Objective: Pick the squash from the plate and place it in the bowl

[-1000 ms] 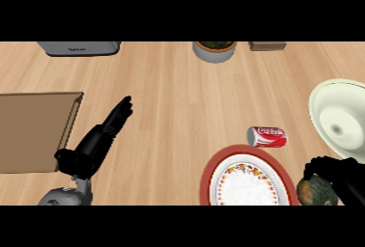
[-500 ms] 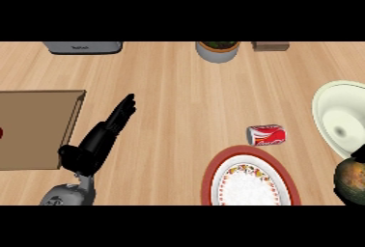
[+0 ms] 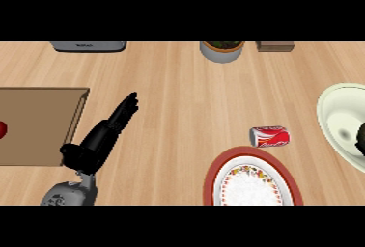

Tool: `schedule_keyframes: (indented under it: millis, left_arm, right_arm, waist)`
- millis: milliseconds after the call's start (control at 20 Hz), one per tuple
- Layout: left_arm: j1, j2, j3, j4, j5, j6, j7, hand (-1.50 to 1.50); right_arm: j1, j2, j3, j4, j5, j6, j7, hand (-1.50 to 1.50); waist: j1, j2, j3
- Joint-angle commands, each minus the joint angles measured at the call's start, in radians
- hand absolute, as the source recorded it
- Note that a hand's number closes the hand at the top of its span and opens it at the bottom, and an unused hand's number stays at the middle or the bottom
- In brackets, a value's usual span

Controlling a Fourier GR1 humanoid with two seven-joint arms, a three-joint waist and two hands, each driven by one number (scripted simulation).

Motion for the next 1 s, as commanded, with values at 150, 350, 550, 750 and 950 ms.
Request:
schedule_keyframes:
  millis: [150, 350, 550, 750, 950]
  left_arm:
    - [0.023, 0.011, 0.01, -0.032, 0.019, -0.034, -0.008, 0.0]
    - [-0.018, -0.016, -0.016, 0.022, -0.016, -0.011, -0.009, 0.0]
    - [-0.037, -0.011, -0.006, 0.039, -0.019, -0.012, 0.0, 0.0]
    - [0.003, 0.002, 0.013, -0.047, 0.026, -0.036, 0.029, 0.0]
    - [-0.02, -0.039, -0.005, 0.023, -0.02, 0.004, 0.011, 0.0]
  right_arm:
    - [-0.249, -0.02, 0.015, 0.43, 0.138, -0.137, -0.131, 1.5]
    - [-0.248, -0.067, 0.088, 0.562, 0.16, 0.053, -0.055, 1.5]
    - [-0.349, -0.09, 0.074, 0.76, 0.075, 0.198, -0.154, -1.5]
    - [-0.49, -0.086, 0.058, 0.97, 0.079, 0.153, -0.334, -1.5]
    - [-0.536, -0.074, -0.008, 1.061, 0.044, 0.088, -0.402, -1.5]
  waist:
    - [0.014, 0.003, 0.0]
    - [0.027, 0.01, 0.0]
    - [0.022, 0.009, 0.001]
    - [0.032, 0.006, 0.002]
    - [0.012, 0.005, 0.001]
